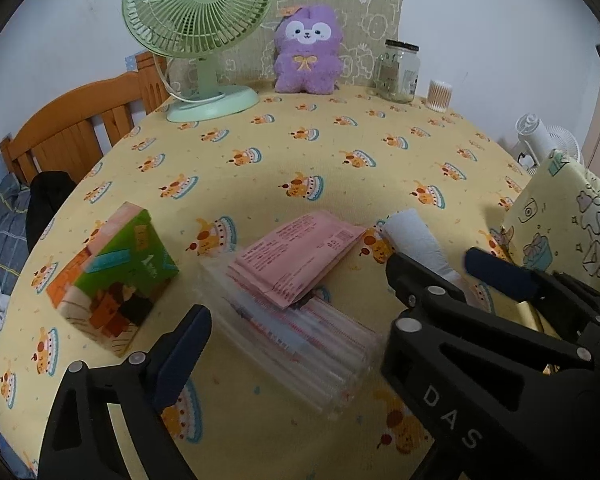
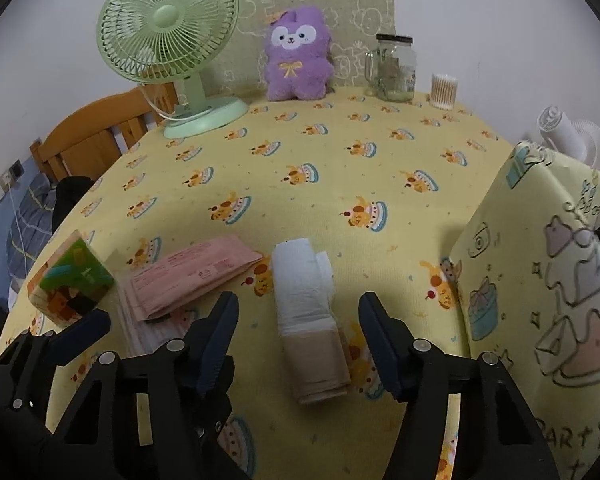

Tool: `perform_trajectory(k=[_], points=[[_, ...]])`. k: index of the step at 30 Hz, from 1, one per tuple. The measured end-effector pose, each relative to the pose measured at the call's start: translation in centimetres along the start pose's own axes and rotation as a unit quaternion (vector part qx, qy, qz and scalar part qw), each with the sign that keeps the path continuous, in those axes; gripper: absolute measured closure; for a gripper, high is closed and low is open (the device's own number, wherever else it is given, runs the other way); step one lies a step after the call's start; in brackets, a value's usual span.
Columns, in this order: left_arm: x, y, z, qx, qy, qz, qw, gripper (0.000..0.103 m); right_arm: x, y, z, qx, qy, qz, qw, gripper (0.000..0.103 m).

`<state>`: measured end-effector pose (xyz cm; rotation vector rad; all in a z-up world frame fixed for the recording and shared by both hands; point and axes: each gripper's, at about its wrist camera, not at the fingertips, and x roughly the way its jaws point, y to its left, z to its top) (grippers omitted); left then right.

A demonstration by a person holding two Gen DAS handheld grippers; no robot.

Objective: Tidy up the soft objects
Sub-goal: 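Grasp the clear straw bag with the left tool while the right tool grasps the white rolled item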

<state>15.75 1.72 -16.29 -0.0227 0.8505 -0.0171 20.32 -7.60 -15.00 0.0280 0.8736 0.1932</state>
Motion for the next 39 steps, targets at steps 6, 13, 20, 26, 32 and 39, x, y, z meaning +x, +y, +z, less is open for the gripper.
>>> perform_trajectory(k=[6, 13, 20, 26, 32, 39], points=[[1.0, 0.0, 0.3, -0.006, 0.019, -0.001, 0.9998, 0.009, 1.2, 0.1, 0.5, -0.015, 0.029, 0.018, 0.999, 0.062], [0.9, 0.0, 0.6, -0.003, 0.014, 0.003, 0.9999, 0.011, 1.5, -0.1, 0.8, -0.013, 0.034, 0.027, 0.999, 0.078], [1.1, 0.6, 1.1, -0.025, 0.003, 0.017, 0.9995, 0.024, 1.0, 0.0, 1.3, -0.007, 0.017, 0.033, 0.999, 0.078], [0.4, 0.8, 0.6, -0.022, -0.006, 0.032, 0.9992, 0.060, 0.9, 0.3, 1.1, -0.011, 0.017, 0.031, 0.999, 0.077], [-0.7, 0.9, 0.0, -0.022, -0.010, 0.021, 0.9995, 0.077, 0.0, 0.9, 0.6, -0.020, 0.017, 0.031, 0.999, 0.077], [-2.3, 1.1, -0.8, -0.026, -0.013, 0.007, 0.9996, 0.085, -1.6, 1.6, -0.1, -0.024, 0.010, 0.029, 0.999, 0.077]])
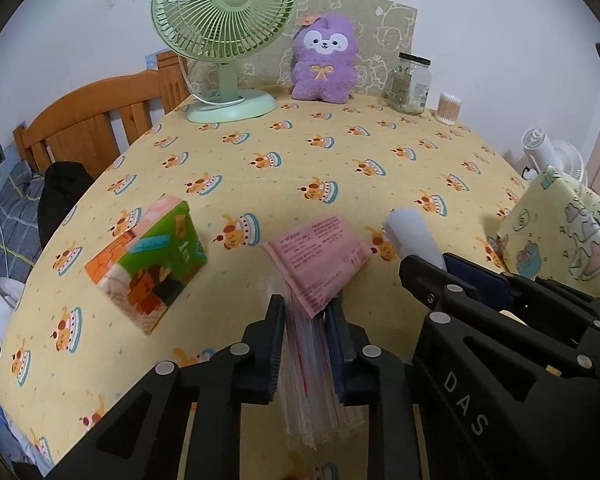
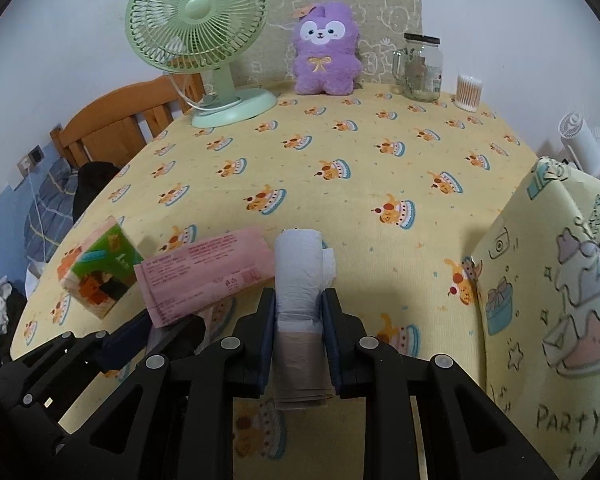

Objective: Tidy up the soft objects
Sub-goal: 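Grasp the clear straw bag with the left tool while the right tool grasps the white rolled item, then carry the straw bag and white rolled item over the yellow box with both tools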

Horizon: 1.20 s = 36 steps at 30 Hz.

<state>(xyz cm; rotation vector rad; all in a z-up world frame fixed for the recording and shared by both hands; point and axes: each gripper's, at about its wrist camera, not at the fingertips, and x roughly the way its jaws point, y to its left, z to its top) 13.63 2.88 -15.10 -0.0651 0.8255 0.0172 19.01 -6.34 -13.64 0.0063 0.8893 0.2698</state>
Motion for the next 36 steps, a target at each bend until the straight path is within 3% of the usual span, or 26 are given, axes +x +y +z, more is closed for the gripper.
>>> perform_trajectory(k=[36], points=[[-9.4, -2.1, 3.8, 0.028, -0.108, -0.021, 0.9936, 0.089, -11.0, 0.1, 3.1, 0.010, -0.105, -0.004, 0.994, 0.077]])
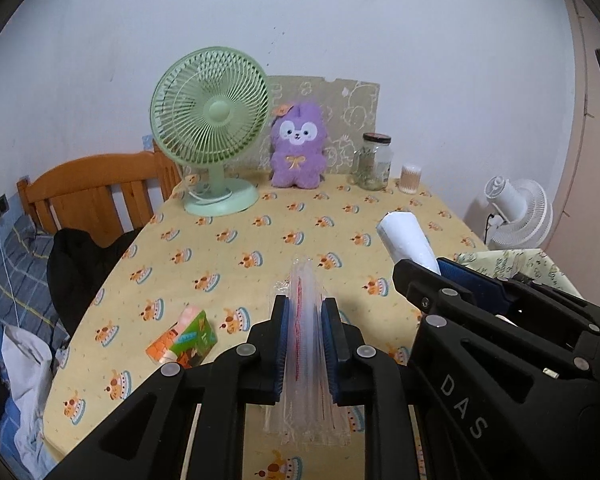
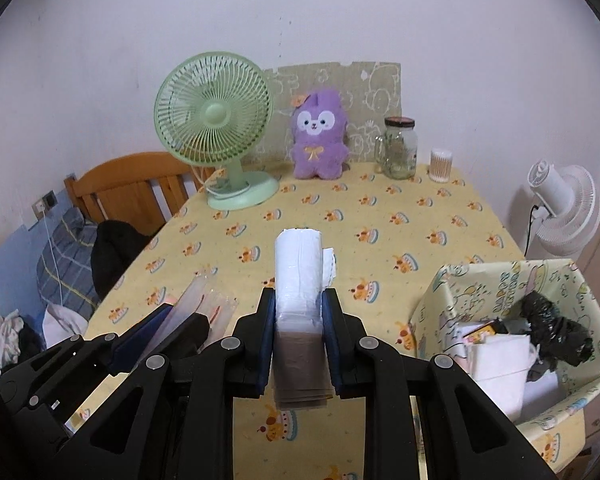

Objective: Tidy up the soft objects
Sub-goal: 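Carry the straw bag and white rolled item over the yellow box with both tools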

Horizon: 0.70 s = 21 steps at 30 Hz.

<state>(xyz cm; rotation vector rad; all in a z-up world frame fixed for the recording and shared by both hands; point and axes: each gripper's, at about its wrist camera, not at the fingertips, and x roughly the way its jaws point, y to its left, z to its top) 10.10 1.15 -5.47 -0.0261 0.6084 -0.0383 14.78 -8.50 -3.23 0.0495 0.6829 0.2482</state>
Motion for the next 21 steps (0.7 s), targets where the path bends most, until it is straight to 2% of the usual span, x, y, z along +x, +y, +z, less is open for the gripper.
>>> perform_trajectory(k=[11, 21], points=[[-2.6, -1.9, 1.6, 0.012, -0.035, -0.011, 0.9992, 0.089, -3.4, -0.8, 1.5, -0.001, -0.034, -0.005, 0.999, 0.077], [-3.9, -4.5, 2.5, 0.020, -0.050, -0.033, 0.9980, 0.089, -5.9, -2.6, 2.1, 0.004, -0.054, -0.017, 0.998, 0.077]])
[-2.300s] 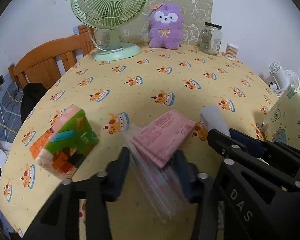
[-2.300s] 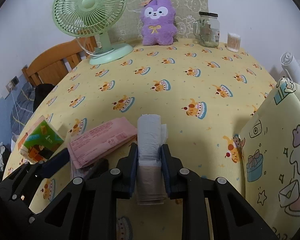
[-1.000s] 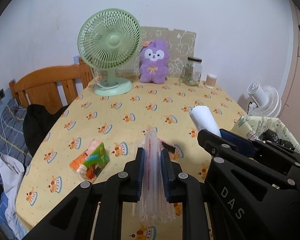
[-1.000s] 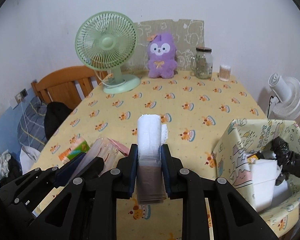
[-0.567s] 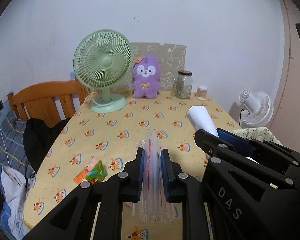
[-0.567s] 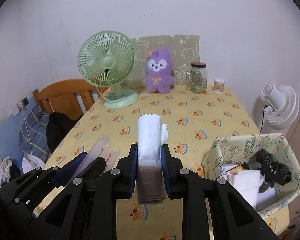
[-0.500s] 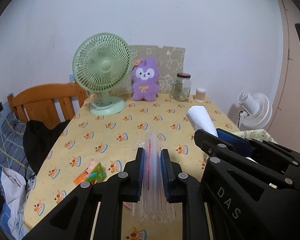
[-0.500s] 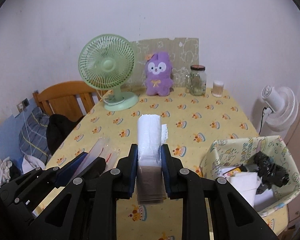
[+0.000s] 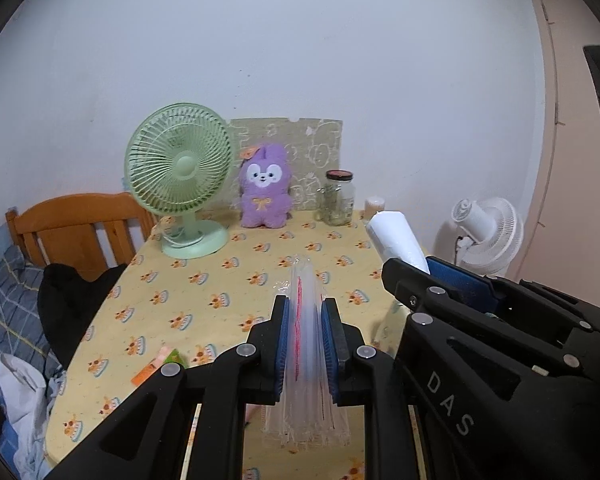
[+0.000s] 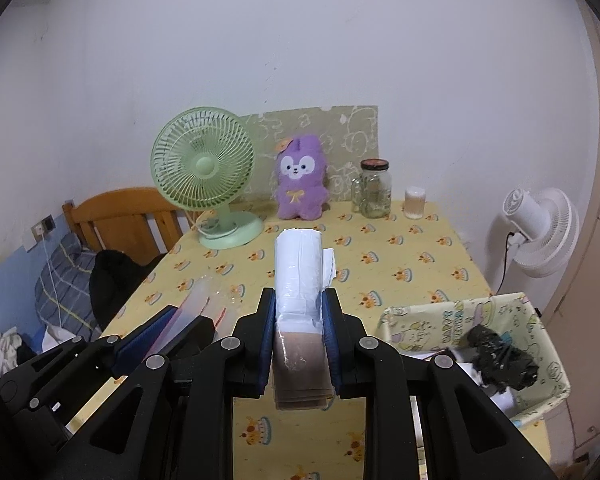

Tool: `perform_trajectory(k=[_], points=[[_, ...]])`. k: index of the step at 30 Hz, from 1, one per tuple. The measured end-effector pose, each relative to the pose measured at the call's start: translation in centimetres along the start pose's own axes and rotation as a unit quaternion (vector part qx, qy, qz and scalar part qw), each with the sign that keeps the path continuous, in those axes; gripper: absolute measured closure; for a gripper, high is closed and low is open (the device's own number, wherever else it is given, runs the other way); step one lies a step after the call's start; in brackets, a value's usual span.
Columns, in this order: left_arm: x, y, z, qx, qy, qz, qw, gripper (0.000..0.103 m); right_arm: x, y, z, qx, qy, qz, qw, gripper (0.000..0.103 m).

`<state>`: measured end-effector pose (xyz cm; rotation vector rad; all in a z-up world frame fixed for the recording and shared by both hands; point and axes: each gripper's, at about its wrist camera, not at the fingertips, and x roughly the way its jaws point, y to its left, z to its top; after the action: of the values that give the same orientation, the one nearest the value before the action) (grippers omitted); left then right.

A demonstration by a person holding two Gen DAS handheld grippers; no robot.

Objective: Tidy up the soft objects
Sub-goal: 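Carry the straw bag and white rolled item over the yellow box with both tools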

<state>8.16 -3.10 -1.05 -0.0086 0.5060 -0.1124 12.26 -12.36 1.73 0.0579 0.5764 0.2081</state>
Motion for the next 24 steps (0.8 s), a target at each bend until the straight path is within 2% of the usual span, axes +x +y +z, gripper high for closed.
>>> perform_trajectory(k=[12, 24], points=[[0.1, -3.7, 1.1, 0.016, -0.011, -0.016, 0.9997, 0.089, -1.5, -3.6, 0.8, 0.005, -0.015, -0.021, 1.000, 0.077], [1.8, -8.1, 1.3, 0.038, -0.002, -0.035, 0.9987, 0.089, -1.8, -7.9, 0.6, 0.011, -0.017, -0.044, 0.999, 0.077]])
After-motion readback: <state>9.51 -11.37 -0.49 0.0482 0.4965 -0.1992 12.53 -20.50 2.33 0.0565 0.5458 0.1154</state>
